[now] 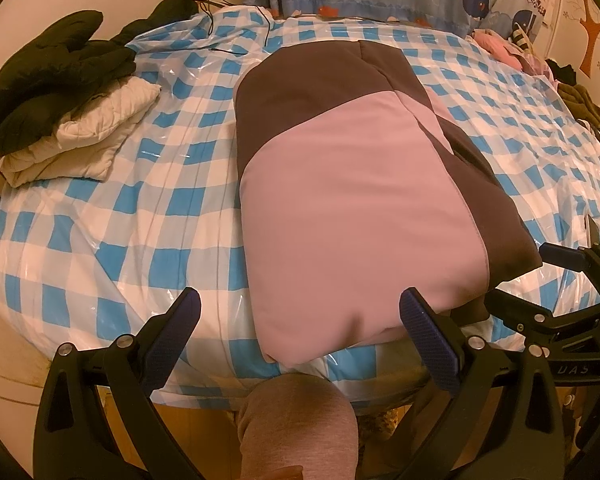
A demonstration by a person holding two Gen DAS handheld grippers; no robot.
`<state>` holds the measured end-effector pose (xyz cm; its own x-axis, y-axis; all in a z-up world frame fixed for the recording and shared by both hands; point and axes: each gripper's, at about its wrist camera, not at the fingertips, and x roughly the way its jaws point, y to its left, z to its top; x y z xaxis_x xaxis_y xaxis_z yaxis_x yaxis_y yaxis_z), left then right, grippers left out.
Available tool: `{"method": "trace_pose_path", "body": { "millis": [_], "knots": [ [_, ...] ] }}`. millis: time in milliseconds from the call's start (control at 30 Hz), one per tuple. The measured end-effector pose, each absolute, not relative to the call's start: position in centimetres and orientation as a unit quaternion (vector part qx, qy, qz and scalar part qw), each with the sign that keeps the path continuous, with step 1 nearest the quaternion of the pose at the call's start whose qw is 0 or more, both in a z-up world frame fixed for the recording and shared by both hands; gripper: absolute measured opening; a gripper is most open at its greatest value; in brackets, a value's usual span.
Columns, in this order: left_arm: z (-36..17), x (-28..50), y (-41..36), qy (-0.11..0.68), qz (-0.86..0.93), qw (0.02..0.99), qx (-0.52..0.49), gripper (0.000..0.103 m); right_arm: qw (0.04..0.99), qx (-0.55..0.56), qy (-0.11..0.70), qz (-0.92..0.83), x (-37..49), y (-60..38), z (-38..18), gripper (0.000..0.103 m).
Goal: Fold large clothes
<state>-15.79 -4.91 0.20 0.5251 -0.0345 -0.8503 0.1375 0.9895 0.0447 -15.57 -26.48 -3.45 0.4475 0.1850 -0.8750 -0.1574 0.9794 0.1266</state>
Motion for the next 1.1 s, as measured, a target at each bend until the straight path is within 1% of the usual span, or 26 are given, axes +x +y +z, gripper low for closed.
{"method": "trace_pose_path", "body": {
  "millis": [1100],
  "knots": [
    [0.0,-15.6,-6.3,0.490,-0.047,0.868,0.069,0.096,0.853,0.033,0.513,0.094,-15.5,-28.5,-3.8,0.097]
  ]
}}
